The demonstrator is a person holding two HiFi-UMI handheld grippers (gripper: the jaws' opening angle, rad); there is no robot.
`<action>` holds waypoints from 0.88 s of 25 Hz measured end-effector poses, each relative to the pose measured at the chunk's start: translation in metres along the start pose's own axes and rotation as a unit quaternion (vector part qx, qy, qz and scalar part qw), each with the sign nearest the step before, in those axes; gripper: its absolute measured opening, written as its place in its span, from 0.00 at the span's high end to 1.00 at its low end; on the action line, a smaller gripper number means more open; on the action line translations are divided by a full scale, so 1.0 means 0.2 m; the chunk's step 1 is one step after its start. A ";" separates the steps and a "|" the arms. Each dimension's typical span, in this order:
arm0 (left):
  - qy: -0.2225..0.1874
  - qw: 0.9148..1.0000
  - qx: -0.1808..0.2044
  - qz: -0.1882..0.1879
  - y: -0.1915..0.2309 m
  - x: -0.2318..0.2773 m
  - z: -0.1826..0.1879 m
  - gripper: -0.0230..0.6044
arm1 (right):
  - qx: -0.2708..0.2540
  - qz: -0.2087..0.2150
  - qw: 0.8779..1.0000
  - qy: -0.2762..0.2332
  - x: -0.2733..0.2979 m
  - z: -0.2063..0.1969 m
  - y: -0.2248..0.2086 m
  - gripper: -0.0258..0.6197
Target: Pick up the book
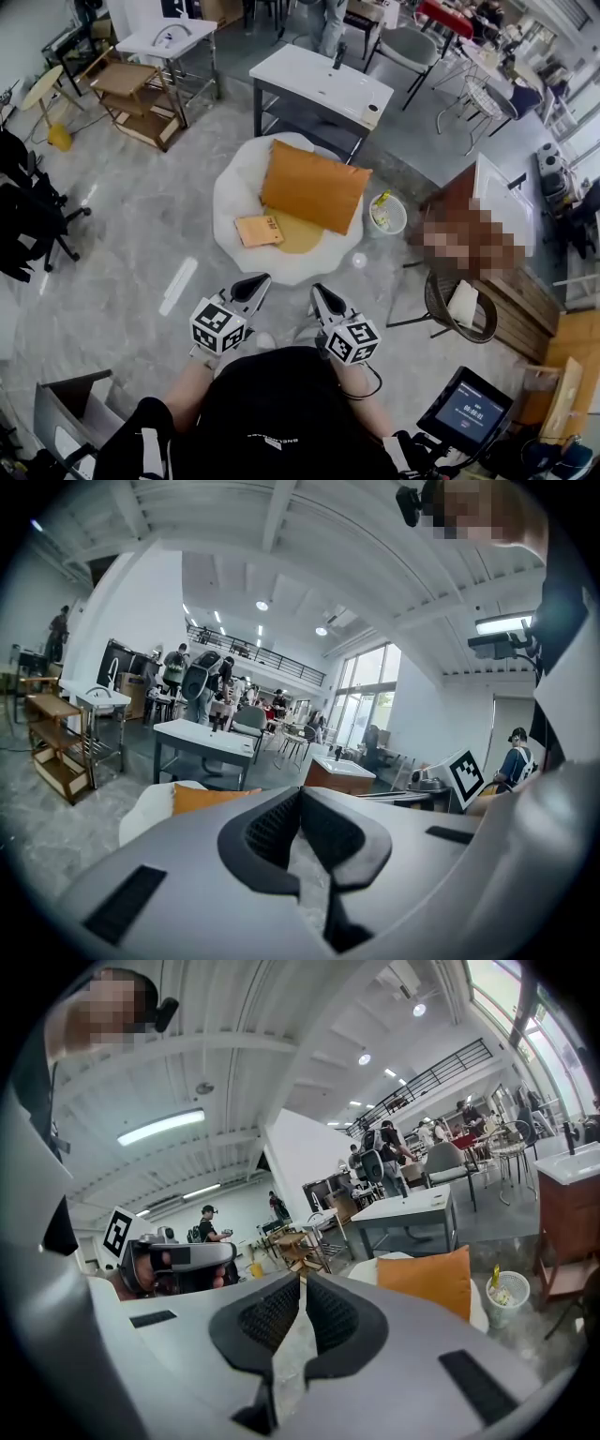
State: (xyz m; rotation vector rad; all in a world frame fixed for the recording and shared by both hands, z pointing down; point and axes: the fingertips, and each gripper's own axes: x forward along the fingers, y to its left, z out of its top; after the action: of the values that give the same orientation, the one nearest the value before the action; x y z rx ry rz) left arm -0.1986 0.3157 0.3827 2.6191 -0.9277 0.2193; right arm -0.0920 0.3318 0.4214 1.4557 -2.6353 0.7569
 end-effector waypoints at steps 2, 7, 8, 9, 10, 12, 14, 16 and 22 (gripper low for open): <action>0.001 1.000 0.002 0.005 0.04 0.01 0.01 0.94 | 0.000 0.003 1.000 0.002 0.04 0.00 -0.02 0.90; -0.006 1.000 -0.003 0.028 0.12 0.05 0.05 0.94 | 0.000 0.012 1.000 0.006 0.11 0.05 -0.08 0.90; -0.006 0.999 -0.004 0.032 0.14 0.06 0.06 0.94 | 0.000 0.015 1.000 0.007 0.13 0.06 -0.09 0.90; -0.007 0.999 -0.005 0.037 0.15 0.08 0.06 0.94 | 0.001 0.018 1.000 0.008 0.15 0.06 -0.11 0.90; -0.007 0.999 -0.006 0.041 0.17 0.10 0.07 0.94 | 0.001 0.021 1.000 0.010 0.17 0.07 -0.13 0.90; -0.005 0.999 -0.008 0.048 0.20 0.15 0.08 0.94 | 0.000 0.028 1.000 0.013 0.21 0.10 -0.18 0.90; -0.003 0.998 -0.010 0.056 0.23 0.21 0.09 0.94 | 0.000 0.031 0.999 0.014 0.25 0.13 -0.24 0.90; -0.002 0.998 -0.013 0.062 0.27 0.26 0.11 0.94 | 0.002 0.034 0.999 0.015 0.30 0.17 -0.30 0.90; 0.006 0.997 -0.013 0.078 0.36 0.44 0.19 0.94 | 0.005 0.047 0.999 0.021 0.45 0.30 -0.48 0.90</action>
State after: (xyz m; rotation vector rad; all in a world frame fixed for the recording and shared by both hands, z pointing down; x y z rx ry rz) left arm -0.1749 0.1969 0.3900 2.5214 -1.1235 0.2613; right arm -0.0526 0.1919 0.4299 1.3113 -2.6874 0.8013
